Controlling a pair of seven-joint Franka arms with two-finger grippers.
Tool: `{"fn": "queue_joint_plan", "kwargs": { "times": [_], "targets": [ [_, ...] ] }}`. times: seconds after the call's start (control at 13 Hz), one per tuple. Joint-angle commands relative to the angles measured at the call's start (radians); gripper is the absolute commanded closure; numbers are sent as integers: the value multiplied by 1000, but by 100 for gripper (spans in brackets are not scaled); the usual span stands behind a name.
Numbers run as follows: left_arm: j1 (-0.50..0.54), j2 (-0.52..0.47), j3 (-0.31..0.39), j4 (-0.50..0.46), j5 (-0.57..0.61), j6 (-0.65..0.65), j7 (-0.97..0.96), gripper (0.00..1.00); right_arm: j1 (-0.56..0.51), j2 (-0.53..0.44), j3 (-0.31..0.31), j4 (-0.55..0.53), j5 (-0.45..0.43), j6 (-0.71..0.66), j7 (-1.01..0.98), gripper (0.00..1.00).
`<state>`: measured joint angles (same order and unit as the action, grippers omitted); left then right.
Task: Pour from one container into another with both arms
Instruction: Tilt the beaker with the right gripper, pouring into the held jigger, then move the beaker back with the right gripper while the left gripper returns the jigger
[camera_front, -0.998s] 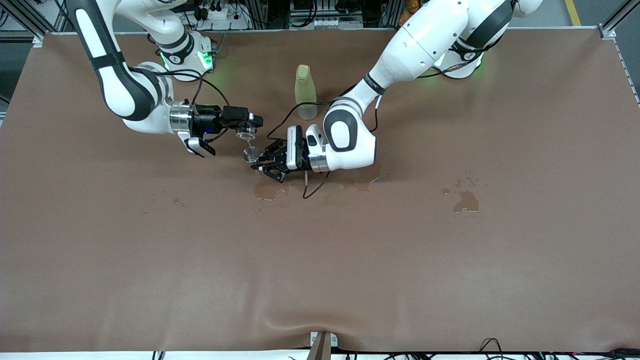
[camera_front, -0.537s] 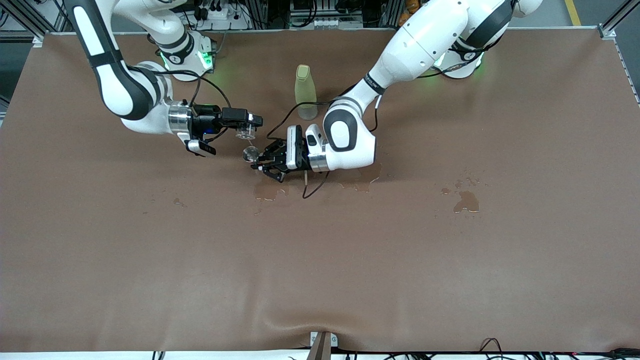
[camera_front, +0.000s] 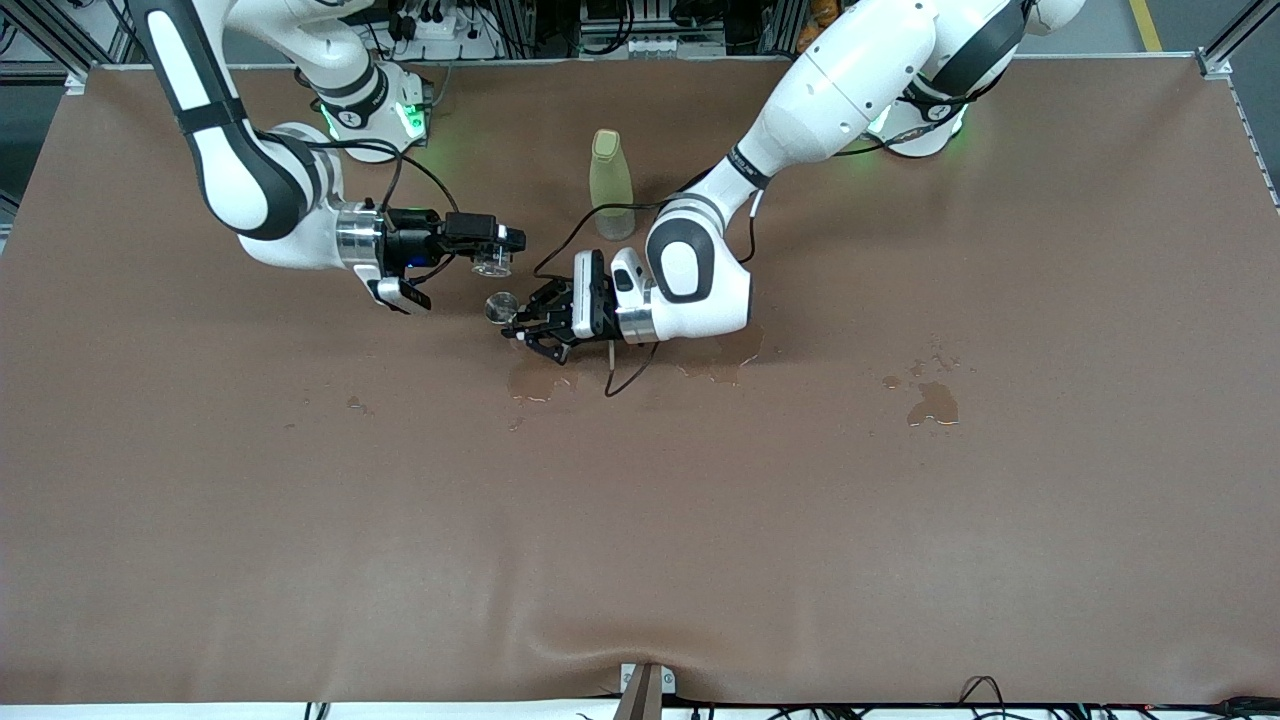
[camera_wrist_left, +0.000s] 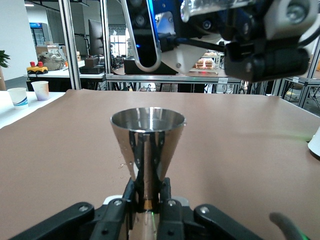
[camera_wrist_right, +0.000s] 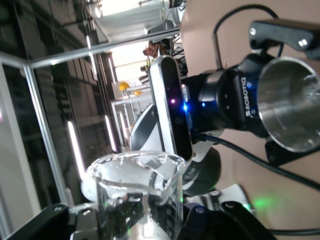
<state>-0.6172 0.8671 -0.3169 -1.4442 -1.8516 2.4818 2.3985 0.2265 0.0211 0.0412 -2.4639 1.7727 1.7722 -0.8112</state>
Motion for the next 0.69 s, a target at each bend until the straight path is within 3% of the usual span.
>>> {"fn": "queue_joint_plan", "kwargs": {
  "times": [0.0,0.15,0.31,0.61],
  "targets": [
    [4,-26,-7,-22,-32,12,19,100,-15,-29,-10,20,-59,0,-190,100],
    [5,-30,-5,-25,-32,12,19,100,-15,-32,-46,57,-96,0,-314,100],
    [17,-39,-5,-33,-31,12,22,100,-19,-30,-116,123,-200,-4,-440,100],
    [72,-106,-7,-102,-29,11,24,100,-82,-12,-243,242,-395,-154,-575,100]
  ]
}}
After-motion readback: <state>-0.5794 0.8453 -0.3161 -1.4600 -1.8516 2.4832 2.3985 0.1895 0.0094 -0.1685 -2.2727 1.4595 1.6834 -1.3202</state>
